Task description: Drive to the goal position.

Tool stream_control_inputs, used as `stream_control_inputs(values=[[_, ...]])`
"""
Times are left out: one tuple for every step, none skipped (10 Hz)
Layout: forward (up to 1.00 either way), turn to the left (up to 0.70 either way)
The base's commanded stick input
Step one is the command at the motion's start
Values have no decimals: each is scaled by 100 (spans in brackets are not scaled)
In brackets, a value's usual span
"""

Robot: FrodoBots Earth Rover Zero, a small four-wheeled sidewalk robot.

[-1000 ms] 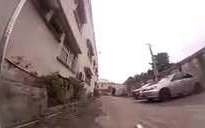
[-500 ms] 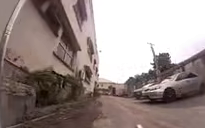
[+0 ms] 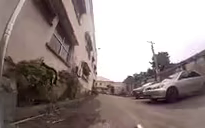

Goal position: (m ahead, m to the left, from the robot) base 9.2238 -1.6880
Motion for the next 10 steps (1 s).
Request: stream_control_inputs(values=[[84, 3], [84, 3], [84, 3], [84, 3], [84, 3], [84, 3], [84, 3], [84, 3], [84, 3], [84, 3]])
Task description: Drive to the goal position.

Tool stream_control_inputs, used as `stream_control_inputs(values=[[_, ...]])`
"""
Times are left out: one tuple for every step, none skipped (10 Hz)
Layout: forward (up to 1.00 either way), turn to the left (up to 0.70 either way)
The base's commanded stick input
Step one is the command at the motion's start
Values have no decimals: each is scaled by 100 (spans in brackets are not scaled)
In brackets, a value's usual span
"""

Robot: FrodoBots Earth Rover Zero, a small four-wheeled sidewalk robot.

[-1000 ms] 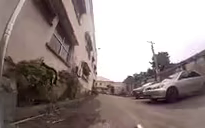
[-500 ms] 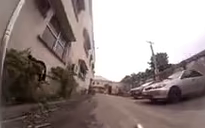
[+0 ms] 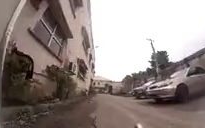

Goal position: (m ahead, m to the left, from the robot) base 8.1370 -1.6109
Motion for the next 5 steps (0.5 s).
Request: stream_control_inputs(values=[[84, 3], [84, 3], [84, 3], [84, 3], [84, 3]])
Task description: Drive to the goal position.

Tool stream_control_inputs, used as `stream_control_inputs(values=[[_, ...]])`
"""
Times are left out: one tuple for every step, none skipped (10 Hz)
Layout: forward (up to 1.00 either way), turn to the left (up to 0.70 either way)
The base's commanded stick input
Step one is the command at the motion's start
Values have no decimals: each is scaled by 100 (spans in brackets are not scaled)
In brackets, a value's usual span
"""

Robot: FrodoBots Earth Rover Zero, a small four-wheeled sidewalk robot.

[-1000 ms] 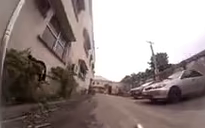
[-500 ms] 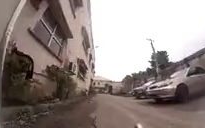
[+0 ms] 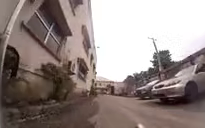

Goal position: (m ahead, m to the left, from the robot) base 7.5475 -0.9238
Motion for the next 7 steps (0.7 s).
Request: stream_control_inputs(values=[[84, 3], [84, 3], [84, 3], [84, 3], [84, 3], [84, 3], [84, 3]])
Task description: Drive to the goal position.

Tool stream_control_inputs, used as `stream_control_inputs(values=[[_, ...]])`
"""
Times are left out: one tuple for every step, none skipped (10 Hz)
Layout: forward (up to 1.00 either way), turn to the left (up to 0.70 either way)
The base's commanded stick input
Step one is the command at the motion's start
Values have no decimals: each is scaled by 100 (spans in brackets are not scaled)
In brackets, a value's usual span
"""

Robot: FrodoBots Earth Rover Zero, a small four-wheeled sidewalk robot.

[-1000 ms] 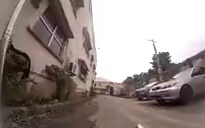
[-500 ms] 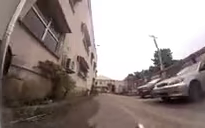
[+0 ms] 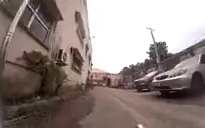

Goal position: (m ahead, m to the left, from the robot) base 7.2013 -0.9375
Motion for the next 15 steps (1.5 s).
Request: stream_control_inputs(values=[[84, 3], [84, 3], [84, 3], [84, 3], [84, 3], [84, 3], [84, 3], [84, 3], [84, 3], [84, 3], [84, 3], [84, 3], [84, 3], [84, 3], [84, 3]])
